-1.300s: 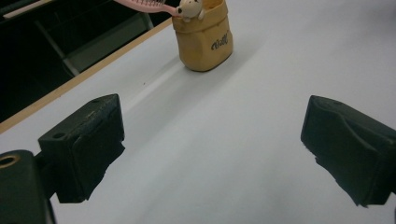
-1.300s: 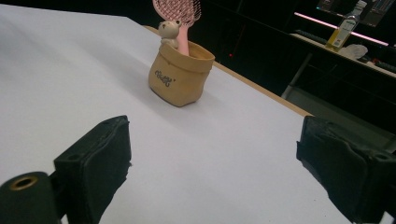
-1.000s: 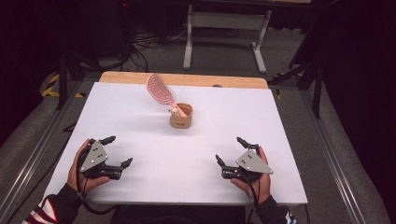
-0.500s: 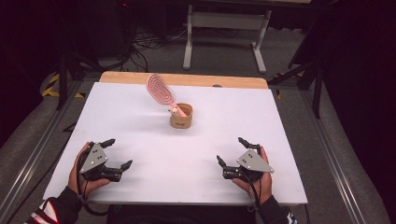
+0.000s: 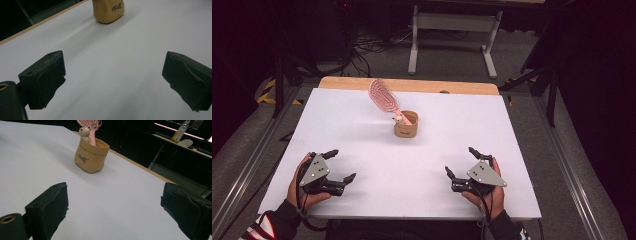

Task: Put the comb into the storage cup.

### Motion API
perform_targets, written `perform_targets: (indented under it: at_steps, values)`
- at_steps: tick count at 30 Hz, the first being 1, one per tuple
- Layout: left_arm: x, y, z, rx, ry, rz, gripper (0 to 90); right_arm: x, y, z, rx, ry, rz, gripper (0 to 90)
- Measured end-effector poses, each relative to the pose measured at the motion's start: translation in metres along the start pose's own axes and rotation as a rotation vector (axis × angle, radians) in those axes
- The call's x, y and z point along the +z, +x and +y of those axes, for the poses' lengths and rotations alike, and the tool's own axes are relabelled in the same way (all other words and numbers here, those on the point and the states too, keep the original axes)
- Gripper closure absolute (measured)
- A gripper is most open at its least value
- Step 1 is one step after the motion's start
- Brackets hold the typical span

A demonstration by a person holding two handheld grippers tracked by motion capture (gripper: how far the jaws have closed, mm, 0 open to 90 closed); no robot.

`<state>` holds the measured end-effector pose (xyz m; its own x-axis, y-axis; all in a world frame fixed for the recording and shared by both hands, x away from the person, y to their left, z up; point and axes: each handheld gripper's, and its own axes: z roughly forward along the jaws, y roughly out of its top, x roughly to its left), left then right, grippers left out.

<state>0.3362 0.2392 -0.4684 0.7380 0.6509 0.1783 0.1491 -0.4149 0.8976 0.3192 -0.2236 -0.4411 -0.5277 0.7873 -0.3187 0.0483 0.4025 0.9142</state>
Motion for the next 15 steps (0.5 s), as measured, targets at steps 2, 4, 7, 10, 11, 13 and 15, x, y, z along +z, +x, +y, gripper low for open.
perform_targets:
  at_steps: [2,4,7,10,11,13,15]
  values:
    - [0.0003,-0.001,0.0001,0.01,0.006,0.0,5.6,0.0004,0.0007,0.0003,-0.001,0.0,-0.002,7.6]
    - [0.001,-0.0012,0.0004,0.01,0.004,-0.005,5.5,0.001,0.0012,0.0,-0.007,0.002,-0.001,7.6]
    - [0.0026,-0.0008,0.0009,0.005,0.003,-0.006,5.5,0.0021,0.0014,-0.0016,-0.008,0.014,0.003,7.6]
    - [0.0039,-0.0006,0.0011,0.008,0.008,-0.004,5.5,0.002,0.0004,-0.0025,-0.004,0.013,0.004,7.6]
    - [0.0043,-0.0006,0.0011,0.005,0.007,-0.006,5.5,0.0019,0.0002,-0.0025,-0.003,0.015,0.003,7.6]
    - [0.0042,-0.0007,0.001,0.009,0.011,-0.005,5.5,0.0019,-0.0003,-0.0028,-0.004,0.015,0.001,7.6]
    - [0.004,-0.0007,0.0009,0.008,0.011,-0.006,5.5,0.0018,0.0,-0.0025,-0.004,0.012,0.001,7.6]
